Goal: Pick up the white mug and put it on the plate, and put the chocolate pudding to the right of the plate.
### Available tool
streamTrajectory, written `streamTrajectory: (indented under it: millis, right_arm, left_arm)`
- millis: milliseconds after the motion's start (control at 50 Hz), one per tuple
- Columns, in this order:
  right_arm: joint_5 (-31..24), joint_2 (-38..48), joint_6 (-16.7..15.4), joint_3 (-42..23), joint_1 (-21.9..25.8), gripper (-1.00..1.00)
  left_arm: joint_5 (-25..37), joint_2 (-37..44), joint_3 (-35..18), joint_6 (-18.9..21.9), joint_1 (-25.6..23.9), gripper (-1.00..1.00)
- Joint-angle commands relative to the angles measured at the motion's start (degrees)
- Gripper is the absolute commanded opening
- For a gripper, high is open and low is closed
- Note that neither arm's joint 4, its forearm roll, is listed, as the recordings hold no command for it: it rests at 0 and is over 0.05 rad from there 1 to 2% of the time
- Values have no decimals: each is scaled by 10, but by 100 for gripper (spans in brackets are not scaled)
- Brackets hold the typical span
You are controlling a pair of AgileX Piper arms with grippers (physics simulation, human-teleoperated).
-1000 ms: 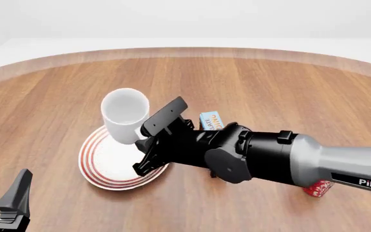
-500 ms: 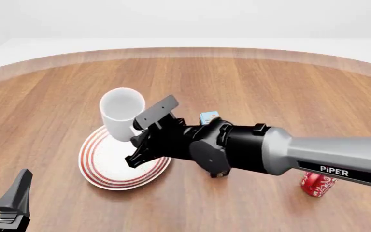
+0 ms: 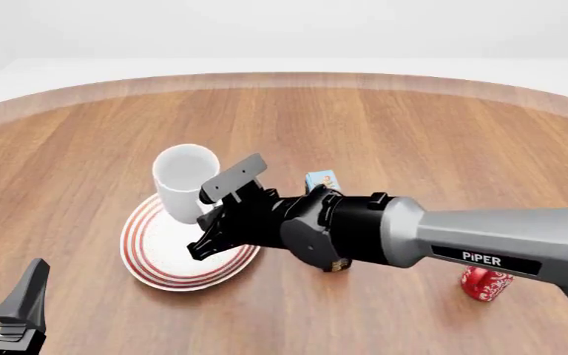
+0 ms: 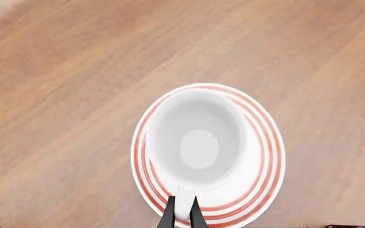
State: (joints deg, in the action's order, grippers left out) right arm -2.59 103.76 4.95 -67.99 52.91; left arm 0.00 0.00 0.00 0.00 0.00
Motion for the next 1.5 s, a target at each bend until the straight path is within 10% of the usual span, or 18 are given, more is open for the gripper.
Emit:
streamTrajectory:
  millis: [20, 1500]
  right_arm:
    - [2, 10, 10, -2, -1, -100]
    - [7, 73, 35, -11, 6, -100]
  left_arm:
    - [0, 0, 0, 0, 0, 100]
    - [0, 0, 0, 0, 0, 100]
